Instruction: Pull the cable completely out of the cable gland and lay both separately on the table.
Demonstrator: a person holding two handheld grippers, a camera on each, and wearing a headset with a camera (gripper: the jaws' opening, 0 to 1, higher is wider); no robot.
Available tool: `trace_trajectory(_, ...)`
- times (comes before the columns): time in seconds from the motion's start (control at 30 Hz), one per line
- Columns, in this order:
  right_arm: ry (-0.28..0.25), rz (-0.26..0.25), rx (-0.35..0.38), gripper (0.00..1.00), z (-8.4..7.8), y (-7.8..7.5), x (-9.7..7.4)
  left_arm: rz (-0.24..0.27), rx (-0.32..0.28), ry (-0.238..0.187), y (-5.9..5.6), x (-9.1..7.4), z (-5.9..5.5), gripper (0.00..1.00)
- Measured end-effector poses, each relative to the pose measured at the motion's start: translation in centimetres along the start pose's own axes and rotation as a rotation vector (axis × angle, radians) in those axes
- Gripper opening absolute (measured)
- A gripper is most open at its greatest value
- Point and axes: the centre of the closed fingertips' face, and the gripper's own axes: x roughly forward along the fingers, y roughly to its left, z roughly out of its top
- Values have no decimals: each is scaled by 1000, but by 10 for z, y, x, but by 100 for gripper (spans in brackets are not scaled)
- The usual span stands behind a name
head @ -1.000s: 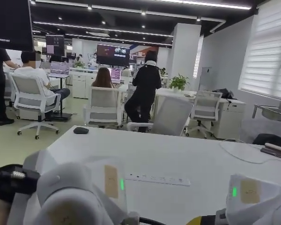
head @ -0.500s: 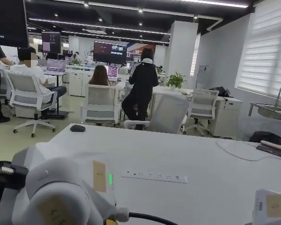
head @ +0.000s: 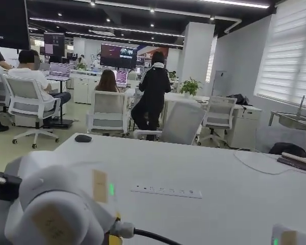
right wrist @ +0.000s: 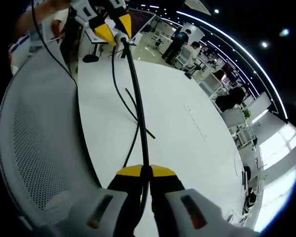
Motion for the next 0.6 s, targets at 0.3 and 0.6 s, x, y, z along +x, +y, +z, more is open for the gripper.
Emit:
trace_trajectory(0.3,58,-13,51,3,-27,-7,3,-5,-12,2,-5,0,1,17)
trace_trajectory(0.6,131,-6,51,3,-51,-6,11,-6,-35,-4,-4,-3,1,17)
